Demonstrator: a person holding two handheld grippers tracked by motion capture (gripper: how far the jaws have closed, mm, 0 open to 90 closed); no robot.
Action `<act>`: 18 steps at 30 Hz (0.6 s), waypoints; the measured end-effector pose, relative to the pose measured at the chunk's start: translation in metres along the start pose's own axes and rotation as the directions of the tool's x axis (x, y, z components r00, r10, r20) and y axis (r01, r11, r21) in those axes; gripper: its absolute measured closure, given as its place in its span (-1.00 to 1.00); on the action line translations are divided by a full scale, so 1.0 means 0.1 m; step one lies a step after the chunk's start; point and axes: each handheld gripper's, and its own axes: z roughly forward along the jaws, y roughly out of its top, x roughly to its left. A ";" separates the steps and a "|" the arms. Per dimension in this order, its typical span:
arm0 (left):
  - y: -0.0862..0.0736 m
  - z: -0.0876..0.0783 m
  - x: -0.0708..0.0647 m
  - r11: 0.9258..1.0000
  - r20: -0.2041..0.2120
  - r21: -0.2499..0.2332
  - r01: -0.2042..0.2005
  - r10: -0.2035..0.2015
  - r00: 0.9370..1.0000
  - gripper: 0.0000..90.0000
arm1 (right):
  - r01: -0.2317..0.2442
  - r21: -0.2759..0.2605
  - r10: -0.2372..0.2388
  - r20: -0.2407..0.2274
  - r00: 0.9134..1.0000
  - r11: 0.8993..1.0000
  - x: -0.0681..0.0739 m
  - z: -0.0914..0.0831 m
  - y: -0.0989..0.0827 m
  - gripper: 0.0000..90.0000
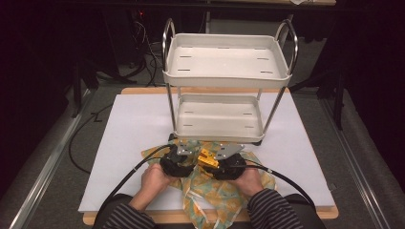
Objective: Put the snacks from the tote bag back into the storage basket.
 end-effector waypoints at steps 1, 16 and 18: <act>0.00 0.00 0.00 1.000 0.000 0.004 -0.002 0.002 1.000 0.15 | 0.002 0.000 -0.002 0.001 1.000 1.000 0.00 0.00 0.00 0.22; 0.01 0.00 0.00 1.000 0.003 0.007 -0.006 0.006 1.000 0.15 | -0.040 0.001 0.040 -0.013 0.999 0.999 0.00 -0.04 0.02 0.23; 0.01 0.00 0.01 1.000 0.005 0.006 -0.004 0.004 1.000 0.15 | -0.043 -0.006 0.043 -0.017 0.999 0.999 0.00 -0.05 0.02 0.24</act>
